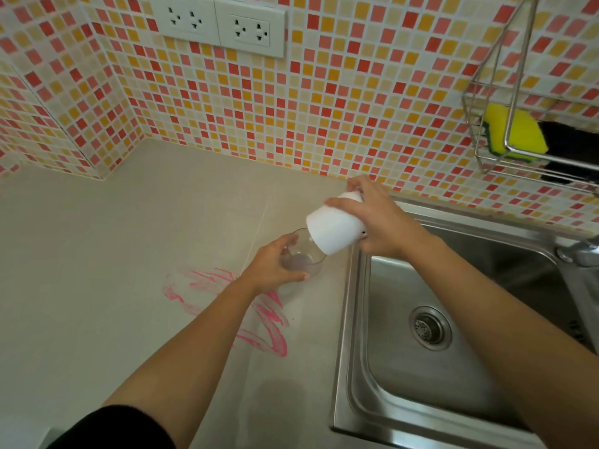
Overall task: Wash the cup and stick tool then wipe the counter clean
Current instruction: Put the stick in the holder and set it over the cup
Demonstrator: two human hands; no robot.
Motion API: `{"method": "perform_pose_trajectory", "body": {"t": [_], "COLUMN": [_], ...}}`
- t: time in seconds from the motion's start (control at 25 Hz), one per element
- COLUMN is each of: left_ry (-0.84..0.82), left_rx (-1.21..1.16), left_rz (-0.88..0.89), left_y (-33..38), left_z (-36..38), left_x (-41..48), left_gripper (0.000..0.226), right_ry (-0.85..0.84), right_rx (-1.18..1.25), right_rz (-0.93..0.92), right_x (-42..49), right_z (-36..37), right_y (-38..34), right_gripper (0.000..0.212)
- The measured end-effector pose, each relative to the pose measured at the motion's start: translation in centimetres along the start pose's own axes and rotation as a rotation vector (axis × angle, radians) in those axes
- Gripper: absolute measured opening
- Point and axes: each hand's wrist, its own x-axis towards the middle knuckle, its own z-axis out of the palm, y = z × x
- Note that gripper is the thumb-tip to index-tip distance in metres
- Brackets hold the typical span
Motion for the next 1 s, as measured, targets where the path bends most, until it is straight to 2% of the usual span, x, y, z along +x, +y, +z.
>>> {"method": "perform_pose_trajectory", "body": {"t": [0.28,0.36,0.52,0.6,0.76,1.0], "left_ry": [0.005,0.005,-0.001,-0.009,-0.009,-0.037], "left_rx": [-0.06,-0.063,-0.098,-0.132,-0.383,-0.461], "left_rz": [-0.007,-0.014,-0.05,-0.074,-0.109,-0.096], "left_y": [-0.3,-0.3,-0.4,-0.7,-0.9,-0.4], "left_z": [-0.3,-0.2,-0.2,-0.3,-0.3,-0.4], "left_x": [-0.1,-0.1,-0.2,-0.4,-1.0,-1.0], "left_gripper": [0.083,0.083,0.082,0.079,0.063,0.057], "right_ry": [-0.171,-0.175,-0.231,-0.258,-0.3,-0.28], "right_rx": [-0.273,-0.22,0.064,0.109,0.149,0.188], "right_rz": [-0.152,-0.175,-0.186,-0.144,-0.121,-0.088], "right_x": [2.1,2.6,3.8,3.8,3.5,3.8], "right_z": [0.0,0.0,0.0,0.1,0.4,2.2], "right_y": [-3.6,-3.6,-2.2,-1.9,-2.3,-3.2], "right_gripper": [0.093,0.096,0.094,0.094,0.095,0.095]}}
